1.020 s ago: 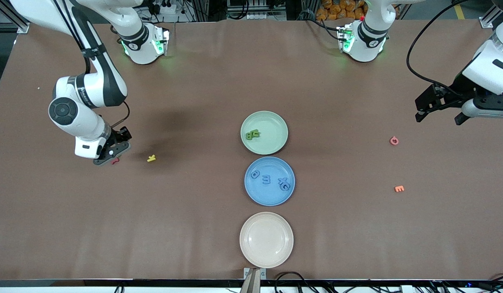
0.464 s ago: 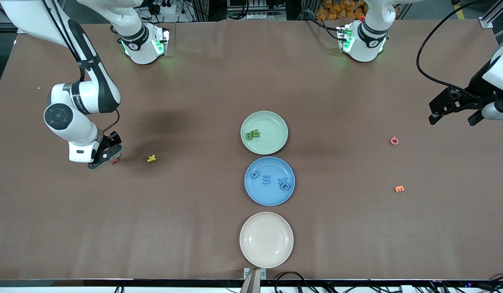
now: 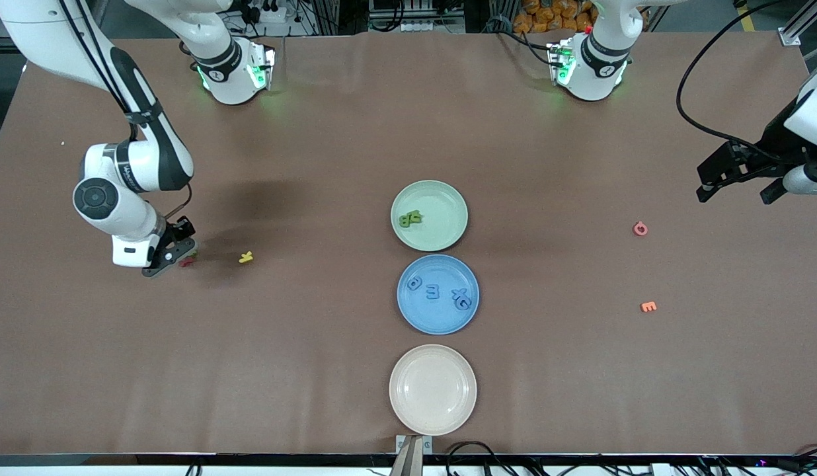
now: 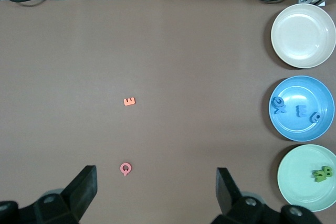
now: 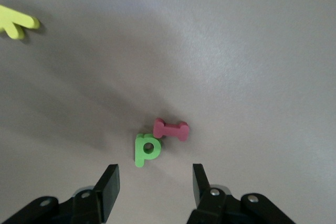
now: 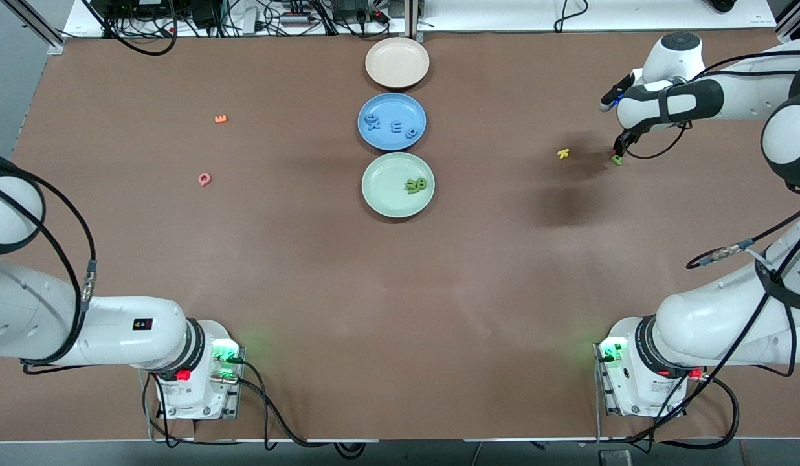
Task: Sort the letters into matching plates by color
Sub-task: 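Lower the right gripper and grasp the green p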
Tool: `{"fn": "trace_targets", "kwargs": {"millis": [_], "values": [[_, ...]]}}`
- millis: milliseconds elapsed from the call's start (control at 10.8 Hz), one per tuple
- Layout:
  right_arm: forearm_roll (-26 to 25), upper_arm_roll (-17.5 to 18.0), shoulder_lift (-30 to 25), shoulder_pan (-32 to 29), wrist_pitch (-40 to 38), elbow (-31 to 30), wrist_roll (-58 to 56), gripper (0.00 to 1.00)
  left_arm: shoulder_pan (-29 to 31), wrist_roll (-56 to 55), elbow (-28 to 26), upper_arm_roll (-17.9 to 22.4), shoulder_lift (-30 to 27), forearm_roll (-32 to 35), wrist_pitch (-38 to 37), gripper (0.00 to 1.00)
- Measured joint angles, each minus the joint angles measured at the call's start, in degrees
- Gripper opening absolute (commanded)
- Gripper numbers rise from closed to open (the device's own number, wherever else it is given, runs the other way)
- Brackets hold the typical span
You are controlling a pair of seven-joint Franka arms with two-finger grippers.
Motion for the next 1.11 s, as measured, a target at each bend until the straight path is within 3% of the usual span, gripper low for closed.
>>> {"fn": "trace_targets", "kwargs": {"millis": [556,1113], "values": [[0.7,-0.5,2.3,0.0,2.3,-0.8,0.1,0.63,0.0,0.0,0.1,0.3,0.0,0.2,0.0,1.0],[1.5,-0.6,3.5,0.0,5.4,-1.9,0.1,0.61,-2.4,0.1,0.1,3.7,0.2,0.2,-0.2,1.0]]}}
